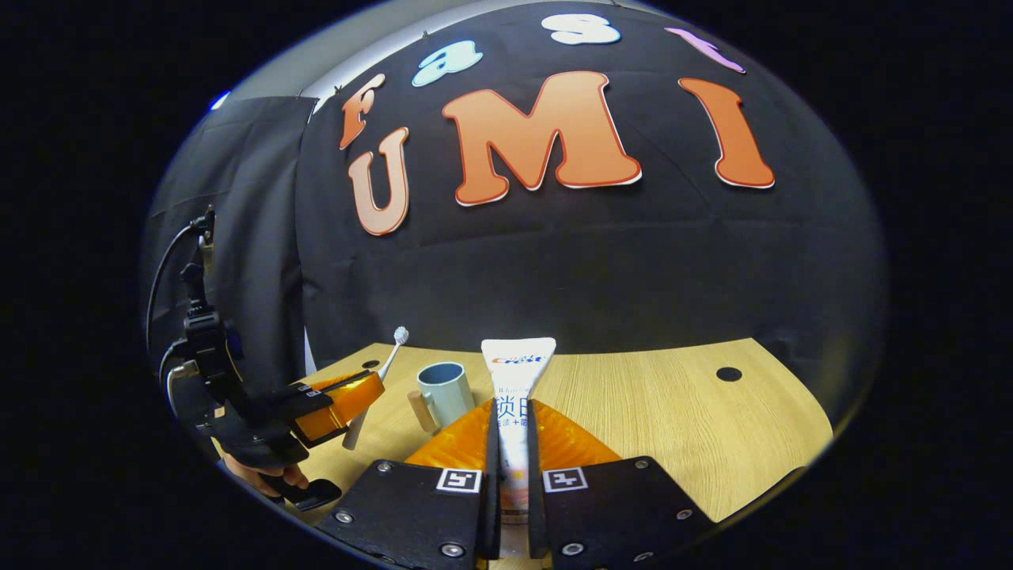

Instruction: Put the toothbrush and toothpaste on the desktop into the cup, then pick up the cup and place it on the coaster on the desktop.

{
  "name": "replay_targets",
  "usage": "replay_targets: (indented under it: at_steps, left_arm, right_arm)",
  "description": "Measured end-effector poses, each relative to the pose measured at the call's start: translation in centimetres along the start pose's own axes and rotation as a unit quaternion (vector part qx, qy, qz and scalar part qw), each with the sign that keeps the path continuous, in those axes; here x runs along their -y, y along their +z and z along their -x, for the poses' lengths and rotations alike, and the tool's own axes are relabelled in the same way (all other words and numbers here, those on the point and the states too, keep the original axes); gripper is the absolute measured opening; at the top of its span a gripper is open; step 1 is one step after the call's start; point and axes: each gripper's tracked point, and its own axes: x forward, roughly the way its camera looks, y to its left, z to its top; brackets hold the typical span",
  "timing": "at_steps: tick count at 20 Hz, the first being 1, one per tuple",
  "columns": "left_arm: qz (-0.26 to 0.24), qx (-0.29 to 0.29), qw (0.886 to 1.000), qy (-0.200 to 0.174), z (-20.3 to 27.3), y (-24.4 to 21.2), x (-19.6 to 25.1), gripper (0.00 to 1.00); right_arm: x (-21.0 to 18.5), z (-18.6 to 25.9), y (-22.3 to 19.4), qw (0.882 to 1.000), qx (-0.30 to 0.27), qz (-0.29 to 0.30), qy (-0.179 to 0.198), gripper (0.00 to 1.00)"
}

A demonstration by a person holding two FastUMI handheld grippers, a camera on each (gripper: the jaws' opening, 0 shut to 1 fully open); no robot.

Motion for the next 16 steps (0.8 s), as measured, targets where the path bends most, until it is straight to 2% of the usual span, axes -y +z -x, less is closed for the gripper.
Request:
replay_targets:
  at_steps: [5,16]
  left_arm:
    - [0.043,0.048,0.998,-0.007,-3.1,3.6,-1.4,0.06]
    - [0.101,0.089,0.988,-0.071,-9.2,7.0,-2.2,0.06]
  right_arm:
    - [0.5,-0.8,1.5,1.000,0.021,-0.008,-0.003,0.14]
    - [3.3,-2.0,3.7,0.998,0.052,-0.028,-0.019,0.14]
